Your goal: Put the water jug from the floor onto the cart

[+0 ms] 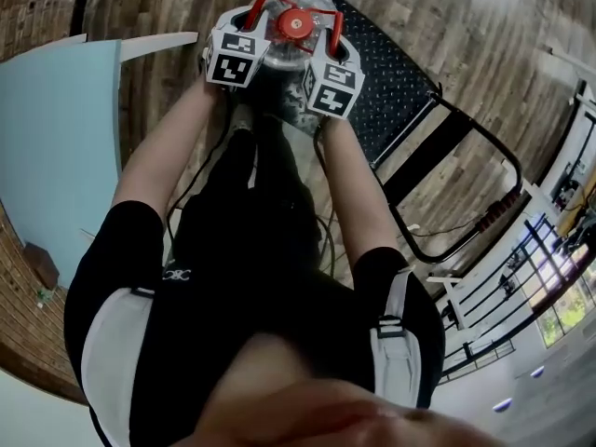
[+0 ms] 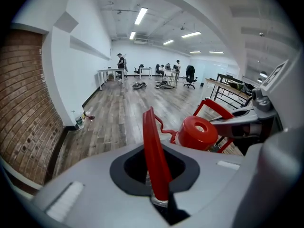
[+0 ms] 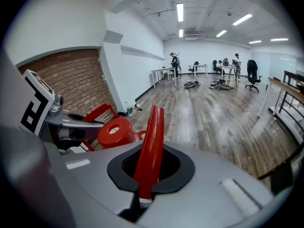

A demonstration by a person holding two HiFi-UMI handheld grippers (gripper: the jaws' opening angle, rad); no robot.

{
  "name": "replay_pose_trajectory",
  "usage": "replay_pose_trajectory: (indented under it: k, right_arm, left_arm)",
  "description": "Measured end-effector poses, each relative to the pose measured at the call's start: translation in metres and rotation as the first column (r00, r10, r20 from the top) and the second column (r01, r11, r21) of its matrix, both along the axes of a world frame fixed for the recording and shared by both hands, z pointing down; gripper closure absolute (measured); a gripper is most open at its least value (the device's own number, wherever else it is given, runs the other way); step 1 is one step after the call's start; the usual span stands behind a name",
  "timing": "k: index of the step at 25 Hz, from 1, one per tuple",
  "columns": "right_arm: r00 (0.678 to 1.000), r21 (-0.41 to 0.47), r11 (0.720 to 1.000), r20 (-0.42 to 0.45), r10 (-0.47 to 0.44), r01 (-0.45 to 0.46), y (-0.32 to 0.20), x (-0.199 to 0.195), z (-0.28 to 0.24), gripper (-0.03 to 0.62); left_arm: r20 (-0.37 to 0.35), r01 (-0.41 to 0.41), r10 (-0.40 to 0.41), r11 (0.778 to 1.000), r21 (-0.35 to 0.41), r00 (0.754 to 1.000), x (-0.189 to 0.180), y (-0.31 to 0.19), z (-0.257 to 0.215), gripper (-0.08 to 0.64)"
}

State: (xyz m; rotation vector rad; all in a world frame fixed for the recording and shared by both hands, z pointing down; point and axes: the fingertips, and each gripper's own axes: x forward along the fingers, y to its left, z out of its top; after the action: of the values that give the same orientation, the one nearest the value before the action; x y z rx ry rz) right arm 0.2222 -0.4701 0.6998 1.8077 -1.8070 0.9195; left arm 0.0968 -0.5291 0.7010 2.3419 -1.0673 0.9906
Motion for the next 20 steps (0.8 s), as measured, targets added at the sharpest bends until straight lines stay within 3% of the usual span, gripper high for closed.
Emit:
replay_pose_trajectory:
  k: [7, 11, 20]
  right_arm:
    - [0.997, 0.008, 0.999, -0.061, -0.049, 0.05, -0.036, 0.008, 0.032, 0.575]
    - [0.999, 0.005, 1.0, -0.043, -0.02, 0.021, -0.041, 0.019, 0.05, 0.577]
    - [0.999, -0.006, 0.999, -0.036, 0.041, -0.041, -0.041, 0.033, 0.055, 0.543]
  left_arm:
    - [0.039, 0.026, -0.027, 1.0, 0.016, 0.999, 0.006, -0.029, 0.041, 0.529]
    - [0.082, 0.013, -0.015, 1.0, 0.025, 0.997, 0.004, -0.036, 0.06, 0.528]
    - [0.026, -0.011, 0.012, 1.0, -0.025, 1.0, 0.014, -0.035, 0.053, 0.446]
